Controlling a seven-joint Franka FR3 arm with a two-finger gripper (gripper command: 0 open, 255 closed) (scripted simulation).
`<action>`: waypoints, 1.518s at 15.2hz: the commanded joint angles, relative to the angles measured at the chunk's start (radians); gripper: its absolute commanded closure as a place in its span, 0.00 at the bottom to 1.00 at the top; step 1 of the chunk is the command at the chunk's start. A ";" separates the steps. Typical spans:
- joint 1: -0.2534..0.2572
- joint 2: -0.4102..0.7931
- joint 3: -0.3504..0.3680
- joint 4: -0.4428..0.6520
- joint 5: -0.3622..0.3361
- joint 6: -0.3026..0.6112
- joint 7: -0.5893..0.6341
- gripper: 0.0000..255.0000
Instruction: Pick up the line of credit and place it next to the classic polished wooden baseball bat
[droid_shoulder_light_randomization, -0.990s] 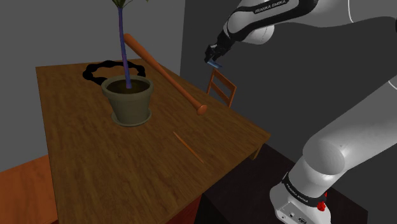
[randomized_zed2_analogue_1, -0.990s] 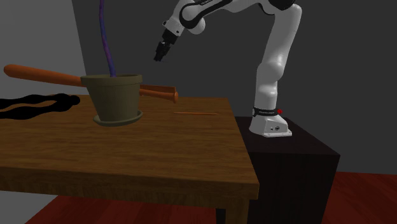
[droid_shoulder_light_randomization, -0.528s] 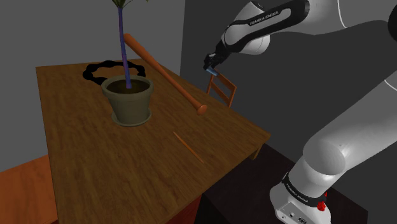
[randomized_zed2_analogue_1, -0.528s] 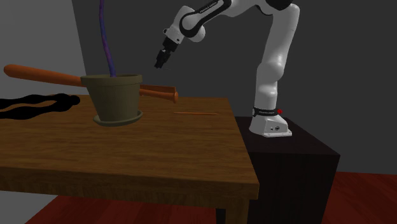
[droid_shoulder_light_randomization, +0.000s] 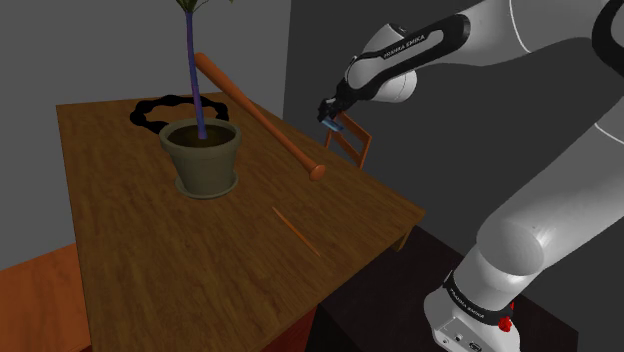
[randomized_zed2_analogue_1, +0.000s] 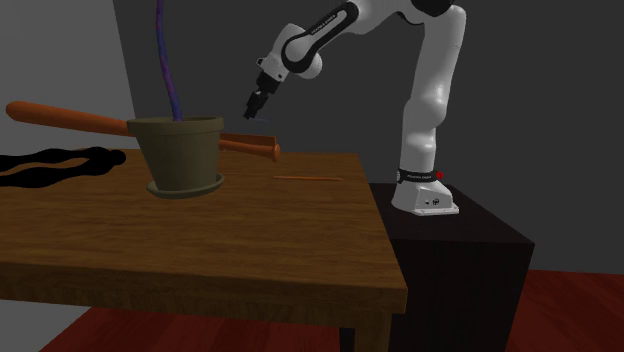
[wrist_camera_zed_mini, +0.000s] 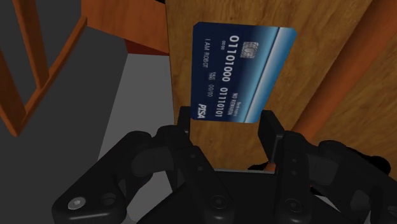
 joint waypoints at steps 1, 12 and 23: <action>0.003 0.014 -0.001 -0.013 0.007 0.028 -0.007 1.00; 0.024 0.114 -0.005 -0.068 0.079 0.182 -0.074 1.00; 0.021 0.224 0.030 -0.083 0.247 0.310 -0.223 1.00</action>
